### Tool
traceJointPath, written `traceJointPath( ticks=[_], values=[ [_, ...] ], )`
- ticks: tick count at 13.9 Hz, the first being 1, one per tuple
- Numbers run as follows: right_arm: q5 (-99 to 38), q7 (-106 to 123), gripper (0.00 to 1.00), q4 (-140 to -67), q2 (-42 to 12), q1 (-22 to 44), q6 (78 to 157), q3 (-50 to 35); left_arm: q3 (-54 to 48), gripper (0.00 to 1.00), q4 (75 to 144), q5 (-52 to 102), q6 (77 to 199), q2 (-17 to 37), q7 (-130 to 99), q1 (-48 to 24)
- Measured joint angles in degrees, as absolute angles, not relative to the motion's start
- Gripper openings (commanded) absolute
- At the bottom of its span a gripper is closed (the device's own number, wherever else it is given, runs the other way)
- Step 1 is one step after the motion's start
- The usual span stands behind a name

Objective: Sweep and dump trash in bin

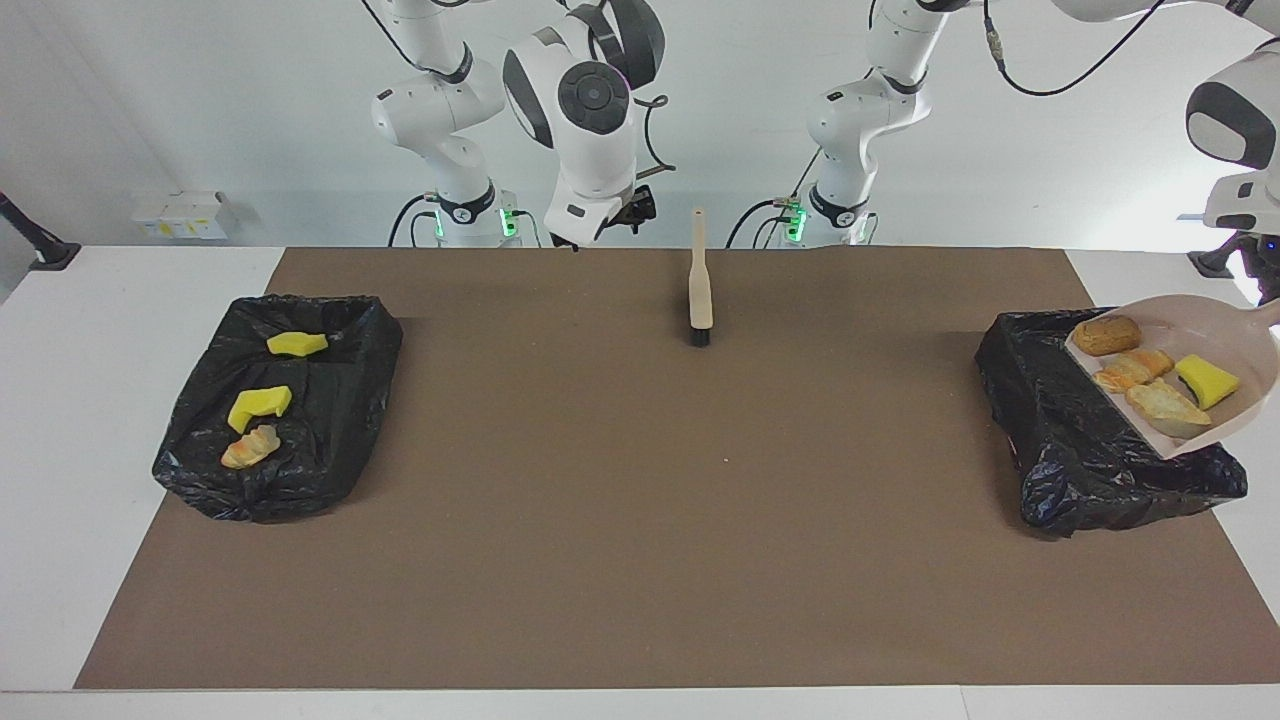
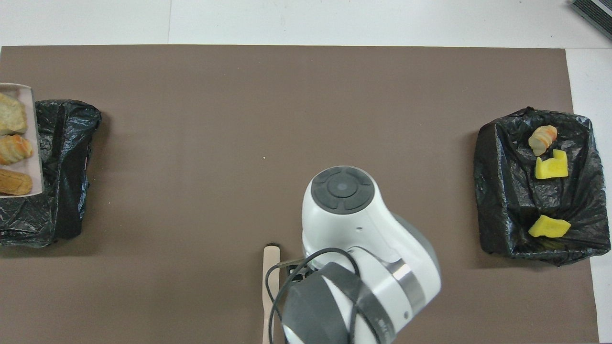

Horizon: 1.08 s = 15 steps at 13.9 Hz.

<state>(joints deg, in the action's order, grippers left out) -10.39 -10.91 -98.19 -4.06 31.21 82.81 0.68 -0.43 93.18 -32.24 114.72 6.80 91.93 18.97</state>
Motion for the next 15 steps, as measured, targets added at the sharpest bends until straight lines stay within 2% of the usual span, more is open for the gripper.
traceJointPath(
  ticks=[5, 10, 15],
  values=[
    [-2.4, -0.3, 1.00, -91.0, -2.8, 22.9, 79.2, 0.9, -0.1, 0.00, 93.2, -39.5, 114.5, 6.8, 87.3, 19.1],
    [5.3, 11.3, 1.00, -87.3, -1.7, 14.2, 79.1, 1.1, -0.5, 0.00, 93.2, -46.7, 114.5, 6.7, 85.0, 18.9],
    [6.2, 21.2, 1.00, -85.9, -1.8, 5.8, 79.2, 1.1, -0.8, 0.00, 93.2, -50.6, 114.2, 6.7, 82.2, 16.9]
  ],
)
